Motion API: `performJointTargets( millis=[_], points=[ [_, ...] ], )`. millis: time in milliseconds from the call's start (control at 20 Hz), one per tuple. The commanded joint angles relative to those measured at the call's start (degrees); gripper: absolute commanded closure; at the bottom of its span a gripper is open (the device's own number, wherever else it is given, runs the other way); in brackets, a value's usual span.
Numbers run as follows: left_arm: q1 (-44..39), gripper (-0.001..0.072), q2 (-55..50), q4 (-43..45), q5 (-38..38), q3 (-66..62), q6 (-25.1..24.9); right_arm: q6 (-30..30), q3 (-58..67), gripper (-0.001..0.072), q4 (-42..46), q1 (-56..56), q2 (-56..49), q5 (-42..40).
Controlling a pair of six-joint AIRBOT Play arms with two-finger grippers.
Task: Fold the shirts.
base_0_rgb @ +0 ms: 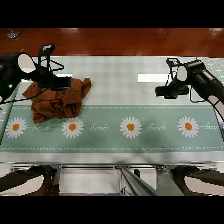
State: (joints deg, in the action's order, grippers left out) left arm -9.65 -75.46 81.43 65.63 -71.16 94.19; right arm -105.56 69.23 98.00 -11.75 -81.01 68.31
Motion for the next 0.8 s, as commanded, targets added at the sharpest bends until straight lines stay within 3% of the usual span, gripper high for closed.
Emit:
performJointTargets(
  millis=[0,750],
  points=[
    [0.0,0.0668,0.0,0.0,0.0,0.0,0.0,0.0,0.0,0.0685,0.0,0.0,0.0,0.0],
    [0.0,0.0668,0.0,0.0,0.0,0.0,0.0,-0.1,0.0,0.0685,0.0,0.0,0.0,-0.9]
  ],
)
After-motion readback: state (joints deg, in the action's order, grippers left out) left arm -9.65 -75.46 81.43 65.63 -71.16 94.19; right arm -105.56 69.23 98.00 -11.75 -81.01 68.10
